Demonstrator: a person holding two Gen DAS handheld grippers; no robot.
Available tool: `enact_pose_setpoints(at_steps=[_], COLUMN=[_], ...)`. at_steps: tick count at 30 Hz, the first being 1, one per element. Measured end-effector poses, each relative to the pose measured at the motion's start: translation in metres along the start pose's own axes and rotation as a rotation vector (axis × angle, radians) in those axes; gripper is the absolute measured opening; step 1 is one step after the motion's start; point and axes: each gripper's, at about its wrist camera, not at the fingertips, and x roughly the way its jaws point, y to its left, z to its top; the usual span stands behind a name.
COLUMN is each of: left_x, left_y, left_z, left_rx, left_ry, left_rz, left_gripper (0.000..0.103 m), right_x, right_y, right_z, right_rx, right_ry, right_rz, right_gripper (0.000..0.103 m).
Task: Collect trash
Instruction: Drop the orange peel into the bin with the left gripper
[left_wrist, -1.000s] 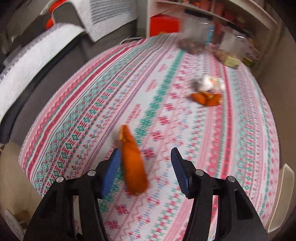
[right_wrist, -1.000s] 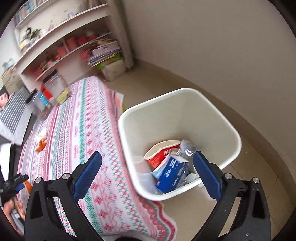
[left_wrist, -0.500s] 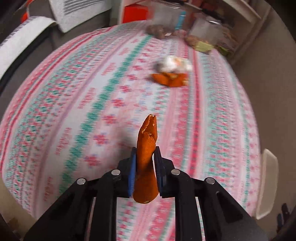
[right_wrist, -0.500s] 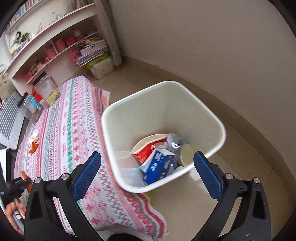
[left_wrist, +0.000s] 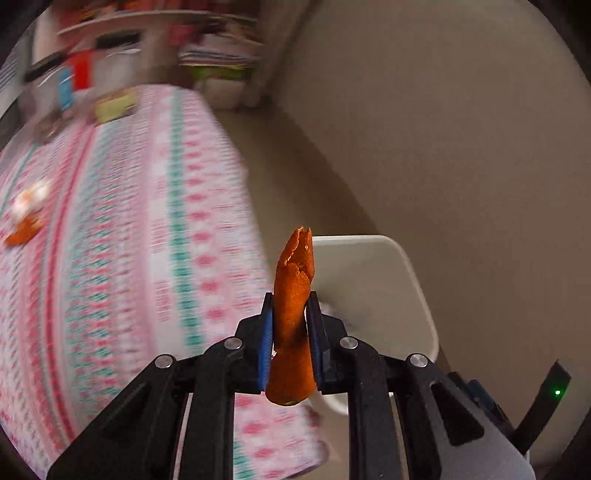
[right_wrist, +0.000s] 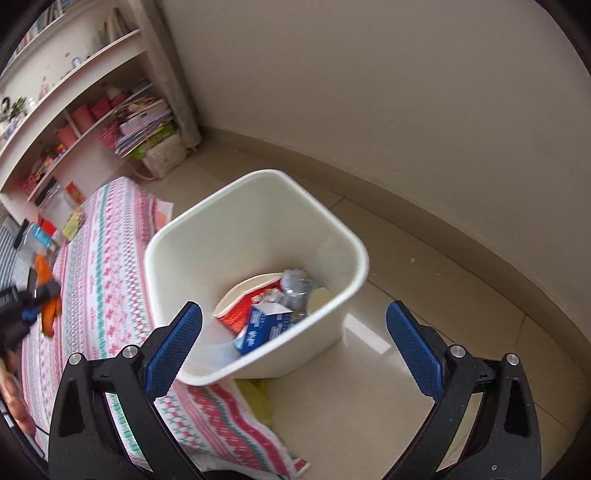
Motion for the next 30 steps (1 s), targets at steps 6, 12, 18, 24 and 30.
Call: enact_pose_setpoints(at_steps=[6,12,18,24,30], left_x=[0.036,0.042,0.039,0.023,0.006], left_y=[-0.075,-0.087,-0.011,0.088,0.189], left_z=[0.003,-0.003,0.015,0.049,0.078], left_rx=[0.138,0.230,0.144,0.071,-0.031], left_ry=[0.060,0.052,0.039,0.001,-0.011], left_rz=[-0.028,0.037,0.207,0.398,0.560], left_gripper=[0.023,0.059,0.061,0.061,0.061], right_x=[-0.005,0.003,0.016,0.025,0.031], right_y=[-0.019,-0.013,0.017,0.055,0.093], right_z=[0.003,0.001,0.000,-0.004,-0.014], right_rx=[0.017,0.008,-0.035,-0.093,-0.173], right_ry=[-0.020,-0.005,0.024,0.055,0.084], right_rz=[-0.054,-0.054,-0.013,0.034,0.064], right_gripper=[0.096,0.096,0.096,0.096,0.096])
